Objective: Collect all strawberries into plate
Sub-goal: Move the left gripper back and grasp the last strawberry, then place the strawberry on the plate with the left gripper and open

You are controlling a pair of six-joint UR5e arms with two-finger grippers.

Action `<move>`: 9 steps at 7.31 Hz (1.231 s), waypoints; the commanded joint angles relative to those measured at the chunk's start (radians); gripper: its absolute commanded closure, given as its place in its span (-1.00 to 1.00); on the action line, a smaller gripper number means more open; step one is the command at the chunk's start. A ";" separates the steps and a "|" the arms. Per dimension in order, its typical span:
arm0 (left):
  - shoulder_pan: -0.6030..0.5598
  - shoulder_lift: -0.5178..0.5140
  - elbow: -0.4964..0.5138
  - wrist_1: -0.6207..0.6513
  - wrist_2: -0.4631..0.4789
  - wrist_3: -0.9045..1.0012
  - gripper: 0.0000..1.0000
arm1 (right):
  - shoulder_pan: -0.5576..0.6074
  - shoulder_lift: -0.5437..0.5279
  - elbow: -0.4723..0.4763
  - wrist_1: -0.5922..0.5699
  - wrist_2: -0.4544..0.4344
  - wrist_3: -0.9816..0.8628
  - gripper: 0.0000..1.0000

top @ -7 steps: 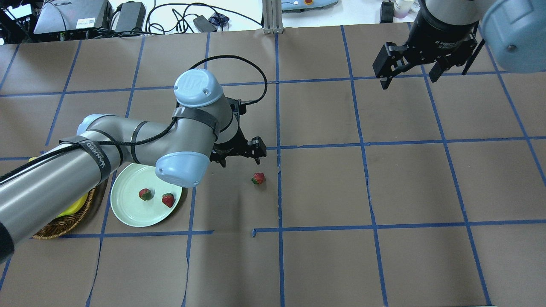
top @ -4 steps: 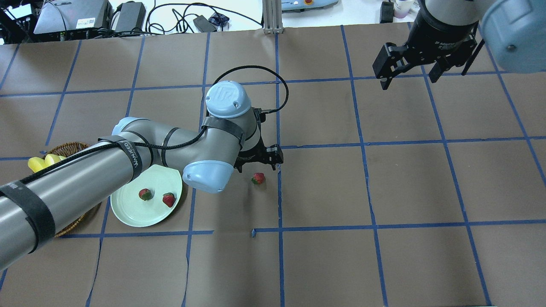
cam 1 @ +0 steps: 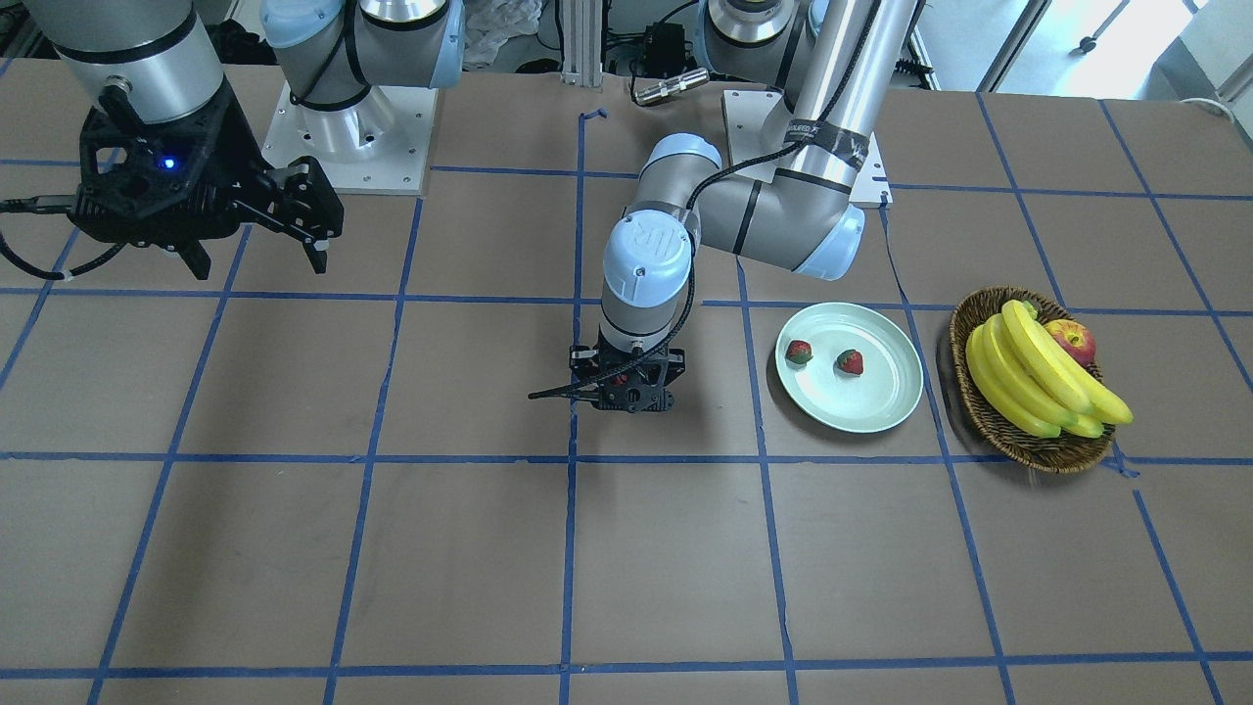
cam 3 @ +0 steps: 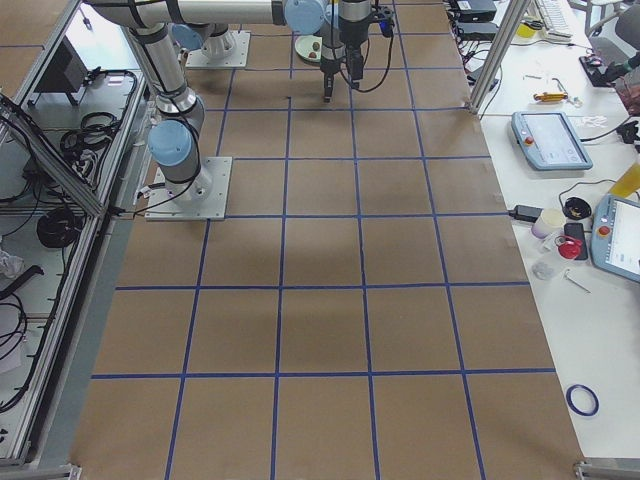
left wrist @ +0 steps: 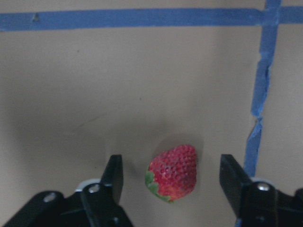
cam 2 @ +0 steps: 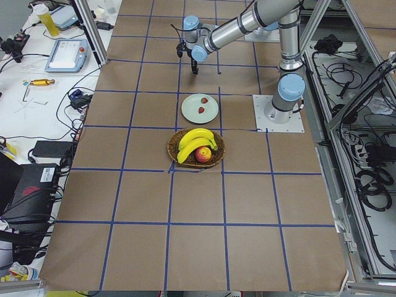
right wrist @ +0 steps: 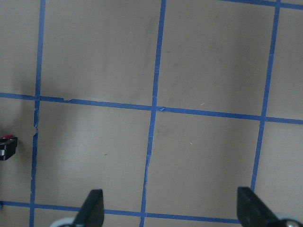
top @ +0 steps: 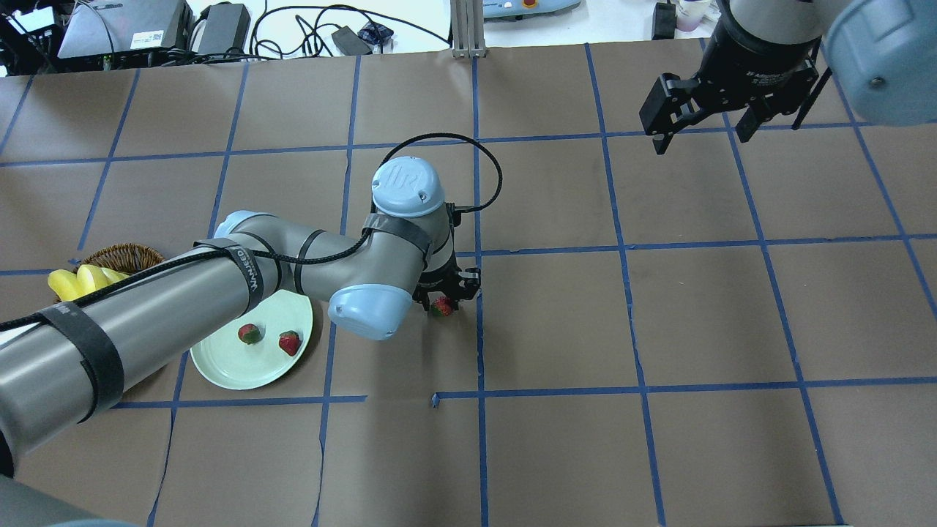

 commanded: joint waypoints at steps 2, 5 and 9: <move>0.027 0.055 0.005 -0.059 0.098 0.077 1.00 | 0.000 0.000 0.000 0.000 0.000 0.000 -1.00; 0.351 0.147 -0.009 -0.277 0.191 0.417 1.00 | 0.000 0.000 -0.002 0.000 0.000 0.000 -1.00; 0.461 0.182 -0.134 -0.240 0.225 0.599 -0.99 | 0.000 0.000 -0.002 0.000 -0.001 0.000 -1.00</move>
